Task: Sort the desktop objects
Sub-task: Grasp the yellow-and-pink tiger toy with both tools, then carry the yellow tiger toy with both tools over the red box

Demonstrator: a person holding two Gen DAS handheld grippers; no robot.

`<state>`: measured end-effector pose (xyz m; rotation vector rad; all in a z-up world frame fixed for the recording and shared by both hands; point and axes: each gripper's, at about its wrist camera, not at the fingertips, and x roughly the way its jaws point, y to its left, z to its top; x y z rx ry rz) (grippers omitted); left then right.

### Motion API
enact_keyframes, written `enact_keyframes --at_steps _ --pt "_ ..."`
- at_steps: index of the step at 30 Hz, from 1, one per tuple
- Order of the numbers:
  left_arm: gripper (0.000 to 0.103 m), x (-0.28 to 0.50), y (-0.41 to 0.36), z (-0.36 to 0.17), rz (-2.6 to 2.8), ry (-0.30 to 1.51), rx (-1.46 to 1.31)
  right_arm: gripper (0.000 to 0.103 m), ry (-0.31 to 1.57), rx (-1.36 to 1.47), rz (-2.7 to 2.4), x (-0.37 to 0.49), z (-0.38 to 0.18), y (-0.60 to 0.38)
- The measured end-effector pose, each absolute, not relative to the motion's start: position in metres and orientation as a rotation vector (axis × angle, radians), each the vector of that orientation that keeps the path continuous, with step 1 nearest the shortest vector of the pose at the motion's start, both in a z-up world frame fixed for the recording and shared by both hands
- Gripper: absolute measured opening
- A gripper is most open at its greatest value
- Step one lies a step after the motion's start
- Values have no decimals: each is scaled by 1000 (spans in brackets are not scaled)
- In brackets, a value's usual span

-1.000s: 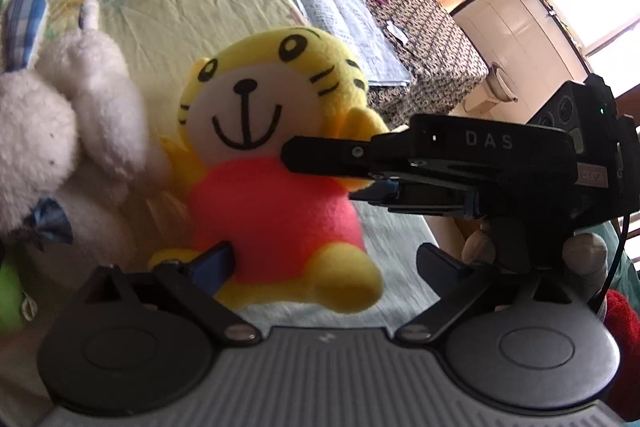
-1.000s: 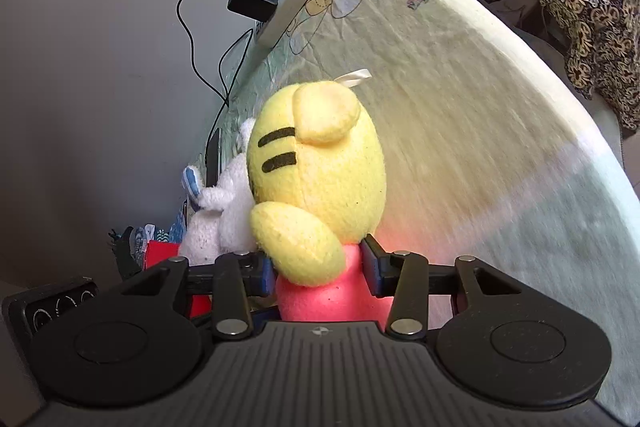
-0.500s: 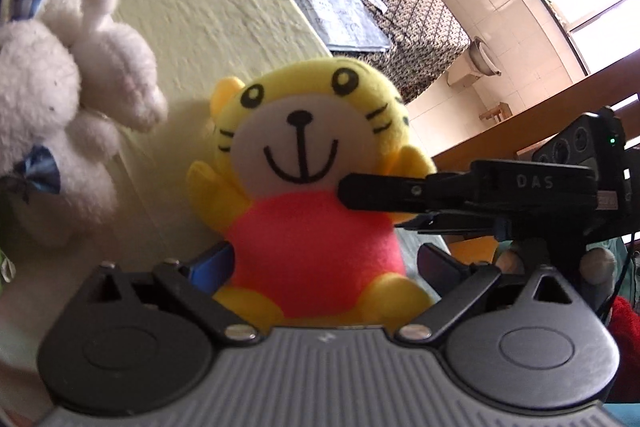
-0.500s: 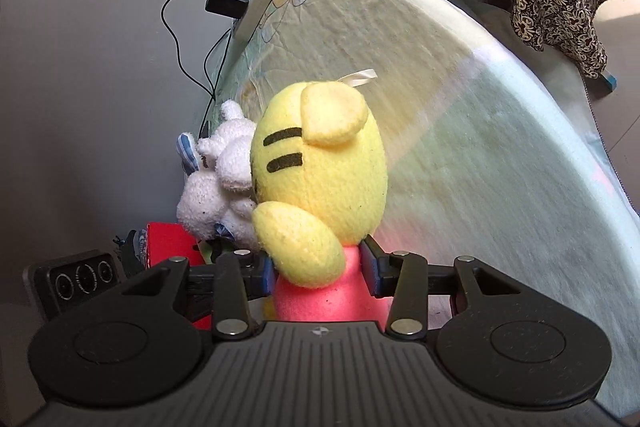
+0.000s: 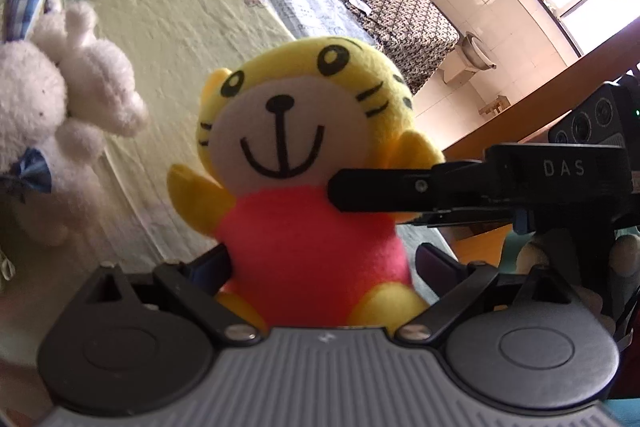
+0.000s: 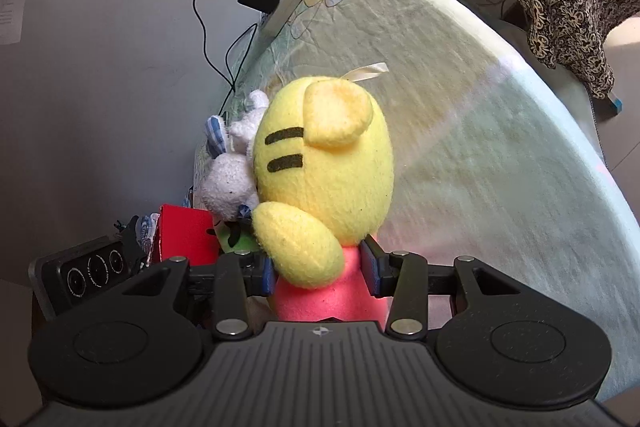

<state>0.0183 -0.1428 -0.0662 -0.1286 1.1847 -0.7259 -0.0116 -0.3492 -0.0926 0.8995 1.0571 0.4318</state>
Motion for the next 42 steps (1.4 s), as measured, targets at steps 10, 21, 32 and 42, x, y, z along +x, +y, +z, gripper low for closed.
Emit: enact_keyframes --at_steps 10,21,32,42 --pt "96 -15 -96 -8 -754 1014 -106 44 932 805 513 -30 -31 -309" --pt "96 -37 19 47 -600 833 -132 44 839 750 708 -22 18 -204" --pt "96 -51 132 55 -395 771 -159 44 839 663 875 -8 20 -80" --pt "96 -58 211 36 -249 791 -171 44 899 635 958 6 3 5"
